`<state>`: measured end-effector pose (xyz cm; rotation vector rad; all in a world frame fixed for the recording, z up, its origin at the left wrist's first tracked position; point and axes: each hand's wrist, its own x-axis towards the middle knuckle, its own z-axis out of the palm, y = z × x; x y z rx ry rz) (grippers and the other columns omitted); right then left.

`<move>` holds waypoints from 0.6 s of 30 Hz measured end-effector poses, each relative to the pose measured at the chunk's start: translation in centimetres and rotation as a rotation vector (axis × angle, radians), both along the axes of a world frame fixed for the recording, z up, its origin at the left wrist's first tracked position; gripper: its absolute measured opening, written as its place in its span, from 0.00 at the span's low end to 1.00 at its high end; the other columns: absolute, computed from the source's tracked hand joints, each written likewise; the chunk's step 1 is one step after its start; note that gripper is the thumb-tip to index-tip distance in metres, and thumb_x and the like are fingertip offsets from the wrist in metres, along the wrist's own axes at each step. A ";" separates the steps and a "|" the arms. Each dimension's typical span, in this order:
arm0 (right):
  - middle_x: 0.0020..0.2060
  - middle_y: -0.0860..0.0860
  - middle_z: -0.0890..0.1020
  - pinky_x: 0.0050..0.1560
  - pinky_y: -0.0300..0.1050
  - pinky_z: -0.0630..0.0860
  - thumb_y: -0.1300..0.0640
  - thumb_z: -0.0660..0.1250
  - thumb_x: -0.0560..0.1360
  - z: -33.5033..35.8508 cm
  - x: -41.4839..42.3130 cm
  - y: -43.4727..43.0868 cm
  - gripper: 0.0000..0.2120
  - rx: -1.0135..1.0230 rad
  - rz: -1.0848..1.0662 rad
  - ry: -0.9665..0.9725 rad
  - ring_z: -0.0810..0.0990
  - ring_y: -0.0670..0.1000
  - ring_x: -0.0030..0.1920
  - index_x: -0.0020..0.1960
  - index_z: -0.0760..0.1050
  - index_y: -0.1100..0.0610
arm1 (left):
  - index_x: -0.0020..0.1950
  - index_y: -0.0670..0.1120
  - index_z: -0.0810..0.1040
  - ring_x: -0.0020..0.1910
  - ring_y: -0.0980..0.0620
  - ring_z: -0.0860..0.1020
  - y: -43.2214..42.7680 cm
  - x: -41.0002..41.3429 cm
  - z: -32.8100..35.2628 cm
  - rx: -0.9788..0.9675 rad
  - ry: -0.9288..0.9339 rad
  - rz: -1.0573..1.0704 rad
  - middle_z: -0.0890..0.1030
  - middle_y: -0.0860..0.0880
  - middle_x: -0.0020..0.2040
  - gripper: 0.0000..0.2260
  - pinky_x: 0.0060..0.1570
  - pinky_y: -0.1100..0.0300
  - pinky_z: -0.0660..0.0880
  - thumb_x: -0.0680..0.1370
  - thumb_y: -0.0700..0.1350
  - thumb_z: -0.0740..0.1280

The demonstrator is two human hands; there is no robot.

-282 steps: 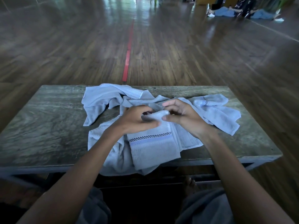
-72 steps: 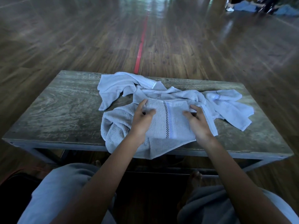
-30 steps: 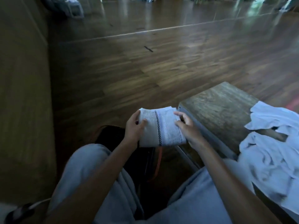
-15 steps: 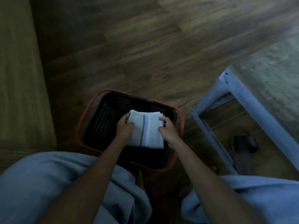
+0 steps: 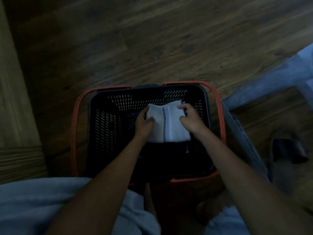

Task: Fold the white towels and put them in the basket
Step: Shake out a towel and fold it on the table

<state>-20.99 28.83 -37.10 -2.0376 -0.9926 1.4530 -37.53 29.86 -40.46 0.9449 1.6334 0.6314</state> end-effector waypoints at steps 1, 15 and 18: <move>0.52 0.53 0.73 0.41 0.43 0.71 0.71 0.56 0.72 -0.1 0.9 0.3 0.22 0.008 0.043 -0.007 0.74 0.52 0.48 0.63 0.70 0.56 | 0.71 0.40 0.67 0.63 0.49 0.72 0.0 0.6 -0.2 0.003 -0.008 0.028 0.73 0.41 0.67 0.22 0.58 0.64 0.69 0.77 0.32 0.61; 0.66 0.59 0.69 0.55 0.45 0.70 0.73 0.55 0.73 -4.0 1.5 -0.1 0.26 0.125 0.203 -0.280 0.72 0.58 0.60 0.68 0.67 0.58 | 0.73 0.42 0.61 0.66 0.46 0.71 -1.1 3.3 -3.1 -0.073 0.045 0.000 0.71 0.43 0.68 0.24 0.57 0.66 0.67 0.78 0.36 0.62; 0.74 0.60 0.56 0.66 0.49 0.64 0.69 0.61 0.73 -4.4 0.8 -0.7 0.32 0.068 0.430 -0.469 0.62 0.60 0.70 0.75 0.56 0.59 | 0.73 0.42 0.62 0.66 0.45 0.70 -1.5 2.7 -2.9 0.069 0.252 -0.112 0.71 0.42 0.68 0.24 0.59 0.64 0.67 0.77 0.38 0.63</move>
